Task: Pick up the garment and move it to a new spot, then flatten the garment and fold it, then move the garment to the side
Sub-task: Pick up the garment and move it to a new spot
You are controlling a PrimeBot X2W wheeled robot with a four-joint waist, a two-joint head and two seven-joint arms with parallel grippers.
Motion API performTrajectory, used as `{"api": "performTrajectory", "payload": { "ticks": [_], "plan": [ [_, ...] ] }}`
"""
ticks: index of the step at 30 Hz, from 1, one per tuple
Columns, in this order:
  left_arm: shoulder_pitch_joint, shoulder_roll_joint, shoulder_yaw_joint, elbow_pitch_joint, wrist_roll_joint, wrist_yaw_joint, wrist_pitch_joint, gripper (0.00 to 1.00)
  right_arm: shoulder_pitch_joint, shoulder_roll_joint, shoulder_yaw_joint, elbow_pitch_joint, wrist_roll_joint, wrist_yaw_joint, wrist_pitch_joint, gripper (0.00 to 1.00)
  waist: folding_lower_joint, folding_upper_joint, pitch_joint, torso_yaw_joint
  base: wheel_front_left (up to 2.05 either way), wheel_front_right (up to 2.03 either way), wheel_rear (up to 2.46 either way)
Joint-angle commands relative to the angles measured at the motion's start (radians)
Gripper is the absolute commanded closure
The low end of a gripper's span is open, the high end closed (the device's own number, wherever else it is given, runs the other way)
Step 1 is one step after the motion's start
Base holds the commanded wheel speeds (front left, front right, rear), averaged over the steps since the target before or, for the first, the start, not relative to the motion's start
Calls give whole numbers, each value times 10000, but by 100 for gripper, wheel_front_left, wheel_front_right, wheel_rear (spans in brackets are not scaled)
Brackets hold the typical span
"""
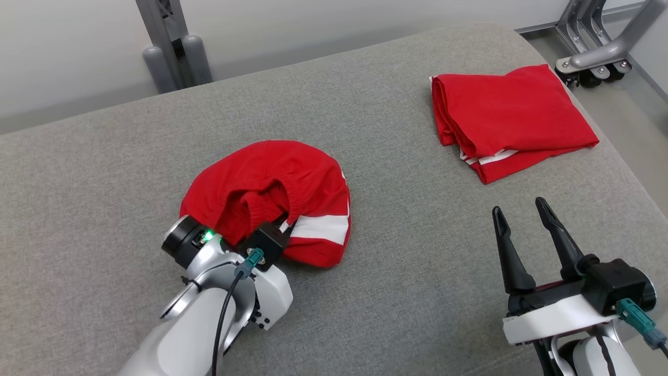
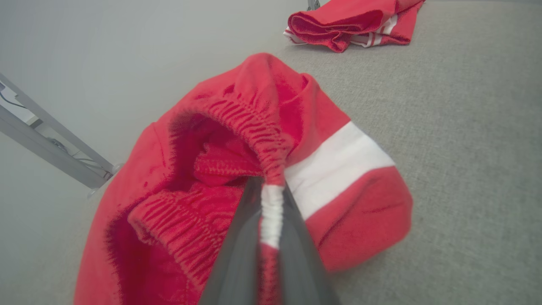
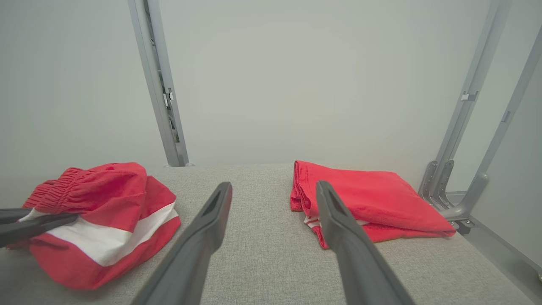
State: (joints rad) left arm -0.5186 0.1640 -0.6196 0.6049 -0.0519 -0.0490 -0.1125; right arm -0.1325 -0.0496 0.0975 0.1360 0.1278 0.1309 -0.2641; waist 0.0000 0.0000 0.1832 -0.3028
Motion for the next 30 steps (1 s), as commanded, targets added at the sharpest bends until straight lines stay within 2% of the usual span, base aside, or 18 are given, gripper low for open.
{"api": "performTrajectory", "payload": {
  "ticks": [1, 2, 3, 10, 19, 30],
  "plan": [
    [94, -70, 66, 140, -105, 112, -178, 56, -4, -32, -43, -25, 41, -4, -1, 0, 0, 0, -37, 34, 0, 0, 0],
    [149, -155, 94, 267, -190, 145, -294, 8, 27, -30, -41, 3, 21, -4, -1, 0, 0, 0, -83, 78, 0, 0, 0],
    [183, -233, 140, 341, -272, 188, -409, 0, 52, -30, -27, 26, 13, -4, -1, 0, 0, 0, -136, 122, 0, 0, 0],
    [711, -707, 722, 342, -1228, 658, -826, 0, 259, -33, 139, 158, 111, -4, -1, 0, 0, 0, -736, 711, 0, 0, 0],
    [2011, -817, 1127, -1333, -2013, 1104, -1247, 0, 659, -37, 330, 299, 219, -4, -1, 0, 0, 0, -1447, 2065, 0, 0, 0],
    [4253, -454, 2266, -3738, -2237, 2487, -1519, 0, 1085, -38, -84, 285, 288, -4, 0, 0, 0, 0, -2109, 3221, 0, 0, 0]
  ]
}}
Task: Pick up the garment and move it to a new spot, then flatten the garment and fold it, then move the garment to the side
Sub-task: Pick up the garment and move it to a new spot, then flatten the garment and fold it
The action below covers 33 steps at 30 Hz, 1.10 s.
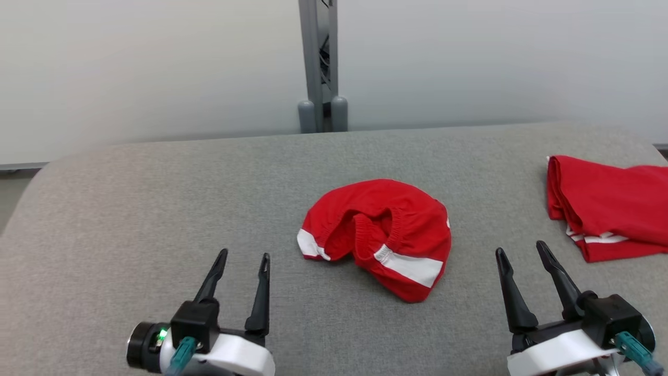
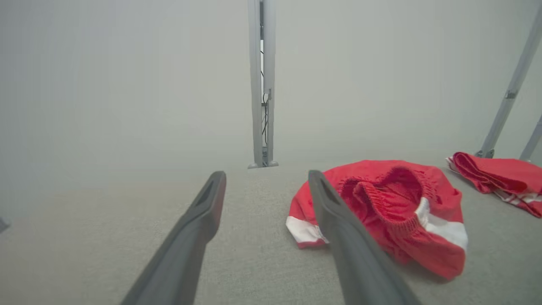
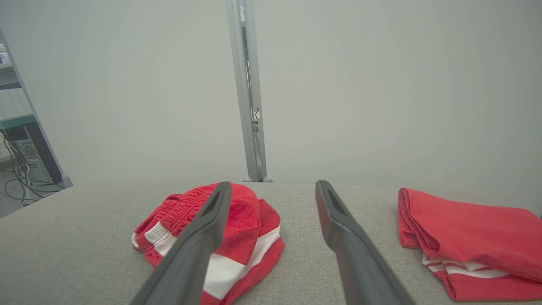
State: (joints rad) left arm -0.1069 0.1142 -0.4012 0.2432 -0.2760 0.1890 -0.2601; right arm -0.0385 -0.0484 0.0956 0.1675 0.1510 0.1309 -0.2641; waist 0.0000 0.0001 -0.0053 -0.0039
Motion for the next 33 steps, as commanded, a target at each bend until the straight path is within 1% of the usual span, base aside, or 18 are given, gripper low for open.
{"api": "performTrajectory", "payload": {
  "ticks": [1, 5, 8, 12, 17, 22, 33],
  "plan": [
    [300, 60, 205, -365, 40, 210, -51, 0, 207, -50, -120, -44, 64, -4, 0, 0, 0, -1, -292, 303, 0, 0, 0],
    [1228, 108, 852, -1405, 227, 546, -49, 0, 604, -50, -359, -77, 140, -4, -1, 0, 0, -1, -606, 499, 0, 0, 0],
    [1729, 49, 1181, -1881, 331, 597, -51, 0, 877, -50, -501, -149, 179, -4, -1, 0, 0, -1, -736, 545, 0, 0, 0],
    [2114, -38, 1414, -2129, 490, 490, -52, 0, 1096, -48, -546, -240, 221, -4, 0, 0, 0, -1, -787, 539, 0, 0, 0],
    [2410, -246, 1695, -2323, 770, 302, -53, 0, 1362, -50, -359, -168, 240, -4, -1, 0, 0, -1, -791, 451, 0, 0, 0],
    [2504, -416, 1887, -2345, 1016, 32, -53, 0, 1312, -48, -245, -142, 231, -4, -1, 0, 0, -1, -735, 333, 0, 0, 0],
    [2524, -573, 2142, -2215, 1240, -198, -54, 0, 1258, -48, -268, -262, 195, -4, -1, 0, 0, -1, -706, 294, 0, 0, 0]
  ]
}}
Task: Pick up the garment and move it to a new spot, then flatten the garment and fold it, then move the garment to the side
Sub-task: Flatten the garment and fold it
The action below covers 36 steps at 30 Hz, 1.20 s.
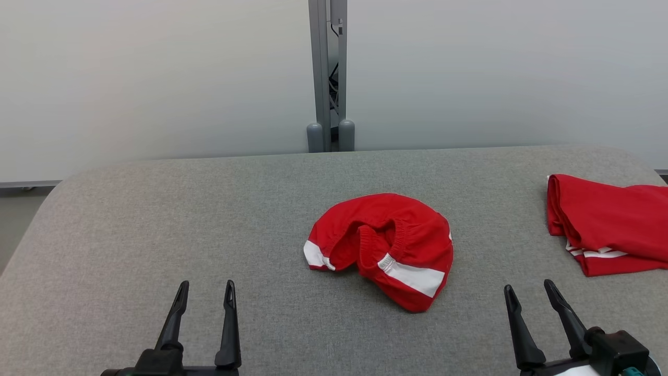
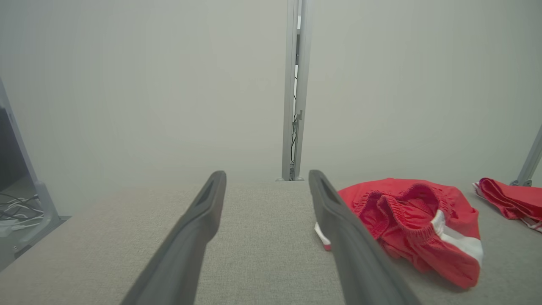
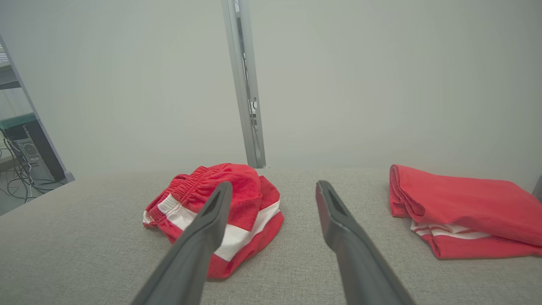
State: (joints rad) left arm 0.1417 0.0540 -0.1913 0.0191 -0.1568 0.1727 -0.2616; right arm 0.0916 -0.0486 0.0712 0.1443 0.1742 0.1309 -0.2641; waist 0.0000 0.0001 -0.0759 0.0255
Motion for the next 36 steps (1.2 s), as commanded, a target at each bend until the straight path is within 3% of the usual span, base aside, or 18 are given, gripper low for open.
{"api": "performTrajectory", "payload": {
  "ticks": [1, 7, 20, 27, 36],
  "plan": [
    [34, 25, 51, 37, 69, -33, -39, 0, -49, -46, -27, -22, -35, -4, -1, 0, 0, -1, 2, -4, 0, 0, 0],
    [-297, -9, -306, 505, 83, -403, -39, 0, -154, -45, 68, -15, 38, -4, 1, 0, 0, -1, 92, -125, 0, 0, 0],
    [-2977, -7, -2680, 2681, -326, -2367, 391, 0, -566, -45, 346, 72, -130, -4, -1, 0, 0, -1, 665, -1148, 0, 0, 0],
    [-4144, -7, -3392, 3742, -338, -2744, 964, 0, -772, -45, 473, 96, -156, -4, -1, 0, 0, -1, 1041, -1646, 0, 0, 0],
    [-5154, -8, -3471, 4834, -750, -2593, 1675, 0, -1086, -45, 546, 74, -174, -4, -1, 0, 0, -1, 1563, -2177, 0, 0, 0]
  ]
}}
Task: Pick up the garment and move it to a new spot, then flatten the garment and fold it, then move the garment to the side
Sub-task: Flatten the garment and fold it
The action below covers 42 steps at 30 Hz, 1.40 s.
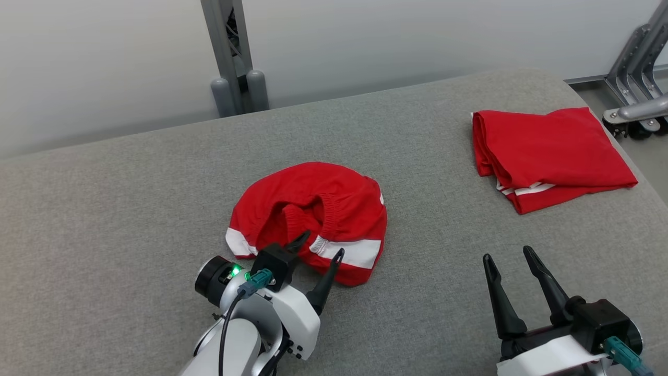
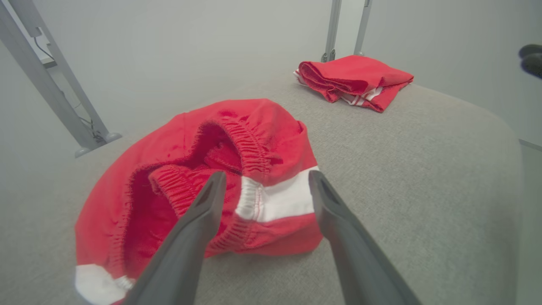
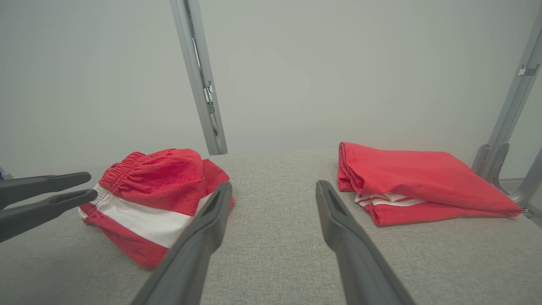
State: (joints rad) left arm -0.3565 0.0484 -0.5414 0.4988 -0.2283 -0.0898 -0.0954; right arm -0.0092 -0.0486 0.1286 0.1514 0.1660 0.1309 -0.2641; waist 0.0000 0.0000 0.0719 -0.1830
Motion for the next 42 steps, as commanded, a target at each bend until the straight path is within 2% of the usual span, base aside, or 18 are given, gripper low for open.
{"api": "performTrajectory", "payload": {
  "ticks": [1, 4, 6, 8, 9, 10, 11, 14, 18, 23, 30, 34, 39, 42],
  "plan": [
    [-246, 46, 35, 153, -64, 74, 41, 3, -106, -46, -16, 9, -80, -4, -1, 0, 0, 0, 116, -135, 0, 0, 0],
    [-507, 48, 75, 635, -167, 257, 152, 12, -204, -46, 23, 31, -31, -4, -1, 0, 0, 0, 204, -254, 0, 0, 0],
    [-616, 50, 95, 888, -201, 332, 229, 24, -242, -46, 53, 51, -8, -4, -1, 0, 0, 0, 211, -314, 0, 0, 0],
    [-686, 49, 102, 1106, -262, 370, 392, 51, -280, -46, 64, 64, 15, -4, -1, 0, 0, 0, 210, -368, 0, 0, 0],
    [-725, 49, 81, 1182, -276, 353, 442, 57, -297, -46, 65, 63, 21, -4, -1, 0, 0, 0, 212, -391, 0, 0, 0],
    [-749, 48, 45, 1261, -306, 305, 533, 76, -302, -46, 59, 57, 34, -4, -1, 0, 0, 0, 213, -410, 0, 0, 0],
    [-768, 56, 22, 1322, -326, 277, 580, 100, -300, -46, 69, 61, 43, -4, 1, 0, 0, 0, 210, -430, 0, 0, 0],
    [-893, 55, 53, 1254, -548, 156, 578, 100, -313, -46, 63, 73, 60, -4, -1, 0, 0, 0, 189, -485, 0, 0, 0],
    [-1095, 40, 28, 688, -1625, -107, 553, 100, -317, -46, 98, 137, 85, -4, -1, 0, 0, 0, 78, -583, 0, 0, 0],
    [-1830, 42, -332, 128, -2532, -192, 784, 100, -314, -46, 203, 224, 96, -4, -1, 0, 0, 0, -73, -726, 0, 0, 0],
    [-3934, 43, -1246, -227, -3838, 201, 701, 100, -368, -46, 364, 356, 57, -4, -1, 0, 0, 0, -150, -1126, 0, 0, 0],
    [-4592, 50, -1846, -494, -4418, 182, 288, 100, -389, -46, 258, 318, 24, -4, -1, 0, 0, 0, -38, -1149, 0, 0, 0],
    [-4134, 107, -2305, -154, -4737, 547, 282, 100, -315, -42, 140, 230, 34, -4, 0, 0, 0, 0, 238, -774, 0, 0, 0],
    [-3563, 386, -2229, -36, -4690, 804, -71, 100, -246, -46, 20, 176, -11, -4, 0, 0, 0, 0, 384, -432, 0, 0, 0]
  ]
}}
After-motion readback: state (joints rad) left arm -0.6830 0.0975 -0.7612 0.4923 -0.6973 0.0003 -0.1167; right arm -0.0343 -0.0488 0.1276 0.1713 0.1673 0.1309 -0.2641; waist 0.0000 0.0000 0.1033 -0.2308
